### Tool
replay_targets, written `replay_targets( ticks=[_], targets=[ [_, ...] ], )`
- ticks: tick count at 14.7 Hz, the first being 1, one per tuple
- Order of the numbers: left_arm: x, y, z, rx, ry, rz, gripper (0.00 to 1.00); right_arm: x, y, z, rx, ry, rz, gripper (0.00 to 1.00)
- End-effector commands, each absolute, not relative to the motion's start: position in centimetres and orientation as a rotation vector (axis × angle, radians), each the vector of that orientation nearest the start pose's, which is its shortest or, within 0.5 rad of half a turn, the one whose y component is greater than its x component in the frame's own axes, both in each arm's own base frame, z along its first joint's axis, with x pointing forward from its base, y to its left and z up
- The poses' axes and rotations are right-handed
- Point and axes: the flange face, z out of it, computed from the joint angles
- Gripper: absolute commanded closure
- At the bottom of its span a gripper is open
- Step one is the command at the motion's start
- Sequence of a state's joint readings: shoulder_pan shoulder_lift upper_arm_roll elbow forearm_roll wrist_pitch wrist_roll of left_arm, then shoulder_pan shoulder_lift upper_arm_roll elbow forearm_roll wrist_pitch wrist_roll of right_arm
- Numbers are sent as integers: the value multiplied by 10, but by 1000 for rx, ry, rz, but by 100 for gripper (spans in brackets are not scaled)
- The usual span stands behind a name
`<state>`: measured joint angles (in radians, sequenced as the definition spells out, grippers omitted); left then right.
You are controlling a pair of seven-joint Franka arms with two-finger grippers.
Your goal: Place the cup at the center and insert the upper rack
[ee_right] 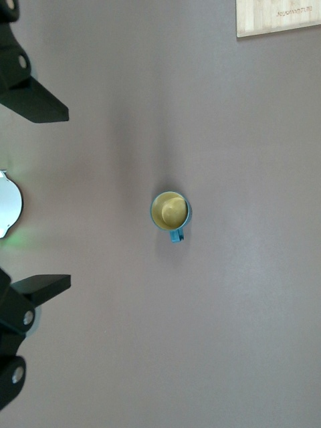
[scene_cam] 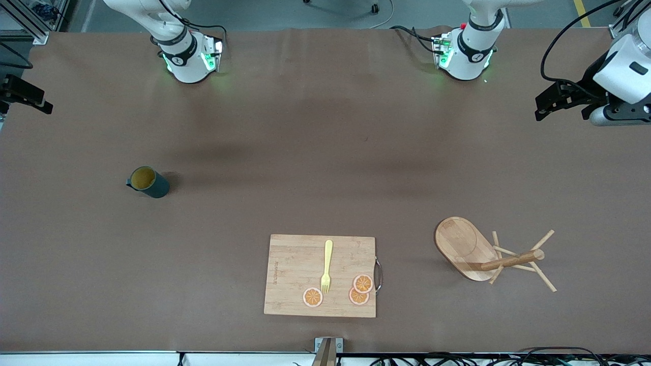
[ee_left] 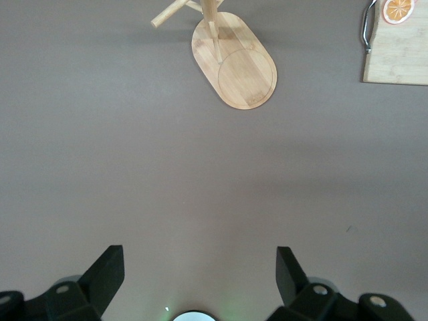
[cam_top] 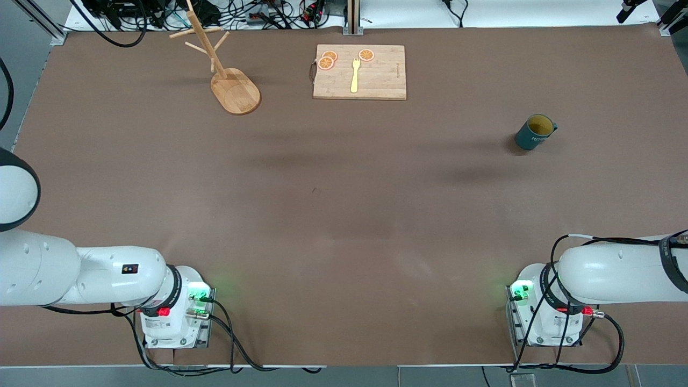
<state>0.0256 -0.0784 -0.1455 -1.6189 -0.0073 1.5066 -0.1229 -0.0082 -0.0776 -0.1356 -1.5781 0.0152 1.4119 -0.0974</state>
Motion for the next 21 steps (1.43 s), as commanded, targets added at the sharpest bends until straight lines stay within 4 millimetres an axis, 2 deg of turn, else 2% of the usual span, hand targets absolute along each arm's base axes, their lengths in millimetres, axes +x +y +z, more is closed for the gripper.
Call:
replay_targets(
  ticks=[1, 5, 8, 10, 11, 12, 15, 17, 18, 19, 21],
  targets=[
    [517, -66, 645, -3125, -11, 56, 0, 499, -71, 653, -3097, 83, 126, 0],
    [518, -62, 647, -3125, -15, 49, 0, 500, -71, 653, -3105, 58, 120, 0],
    [521, -60, 655, -3101, -16, 13, 0, 500, -74, 655, -3107, 68, 116, 0],
    [522, -60, 653, -3101, -28, 20, 0, 502, -75, 664, -3110, 82, 92, 0],
    [524, -61, 648, -3101, -18, 36, 0, 505, -79, 657, -3110, 100, 121, 0],
    [524, -60, 646, -3101, -27, 41, 0, 515, -80, 639, -3106, 103, 187, 0],
    [525, -60, 645, -3102, -22, 41, 0, 547, -93, 596, -3096, 130, 227, 0],
    [525, -61, 644, -3102, -20, 41, 0, 568, -95, 570, -3105, 130, 229, 0],
    [525, -61, 644, -3102, -25, 41, 0, 576, -89, 554, -3115, 109, 236, 0],
    [525, -62, 643, -3102, -27, 44, 0, 579, -84, 543, -3116, 93, 239, 0],
    [525, -63, 645, -3111, -24, 38, 0, 580, -77, 497, -3109, 79, 232, 0]
  ],
)
